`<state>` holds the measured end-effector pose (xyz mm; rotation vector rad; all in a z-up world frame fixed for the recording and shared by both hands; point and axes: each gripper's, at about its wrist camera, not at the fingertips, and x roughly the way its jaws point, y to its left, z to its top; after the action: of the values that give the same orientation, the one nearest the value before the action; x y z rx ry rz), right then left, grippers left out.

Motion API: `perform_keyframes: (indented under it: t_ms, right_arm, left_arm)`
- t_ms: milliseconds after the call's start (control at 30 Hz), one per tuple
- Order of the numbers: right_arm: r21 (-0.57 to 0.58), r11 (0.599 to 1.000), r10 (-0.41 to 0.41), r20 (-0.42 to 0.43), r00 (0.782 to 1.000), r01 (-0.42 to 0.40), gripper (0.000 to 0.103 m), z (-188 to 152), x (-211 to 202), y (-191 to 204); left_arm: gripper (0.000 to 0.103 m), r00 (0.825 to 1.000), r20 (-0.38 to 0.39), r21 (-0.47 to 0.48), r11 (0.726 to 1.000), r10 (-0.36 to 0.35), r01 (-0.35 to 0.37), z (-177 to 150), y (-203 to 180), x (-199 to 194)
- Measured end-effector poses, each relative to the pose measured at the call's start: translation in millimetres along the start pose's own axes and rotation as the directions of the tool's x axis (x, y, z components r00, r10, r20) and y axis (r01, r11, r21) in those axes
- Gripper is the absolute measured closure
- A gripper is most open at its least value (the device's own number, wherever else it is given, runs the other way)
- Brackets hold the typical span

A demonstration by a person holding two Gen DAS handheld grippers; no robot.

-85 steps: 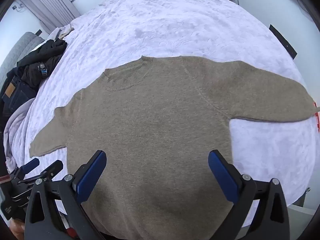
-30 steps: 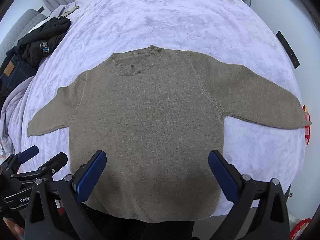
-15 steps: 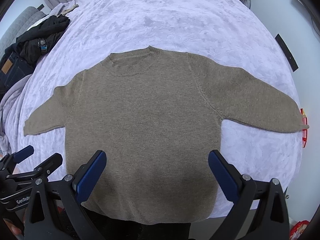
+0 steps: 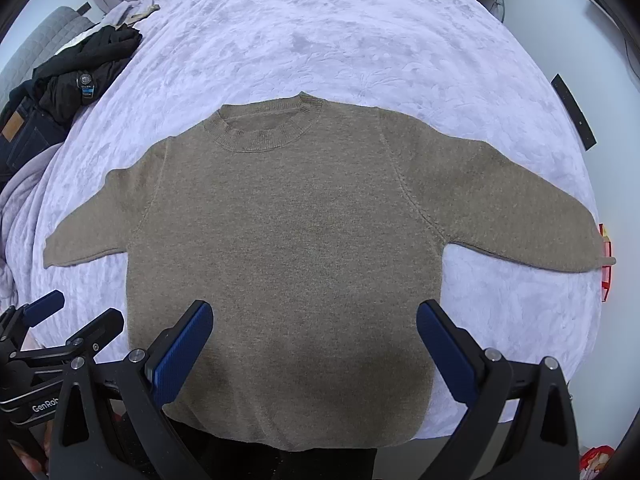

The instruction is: Fold small clothes

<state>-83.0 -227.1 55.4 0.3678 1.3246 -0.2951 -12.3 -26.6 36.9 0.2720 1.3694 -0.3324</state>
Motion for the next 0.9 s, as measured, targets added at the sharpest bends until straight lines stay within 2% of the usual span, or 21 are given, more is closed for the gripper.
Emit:
perform_keyframes:
  t_ms: [900]
  right_arm:
    - [-0.016,1.000,-0.018,-0.027,0.999,0.017,0.001,2.4,12.0,6.3]
  left_arm:
    - [0.000,1.000,-0.021,-0.010,1.000,0.006,-0.006,1.8,9.7,8.3]
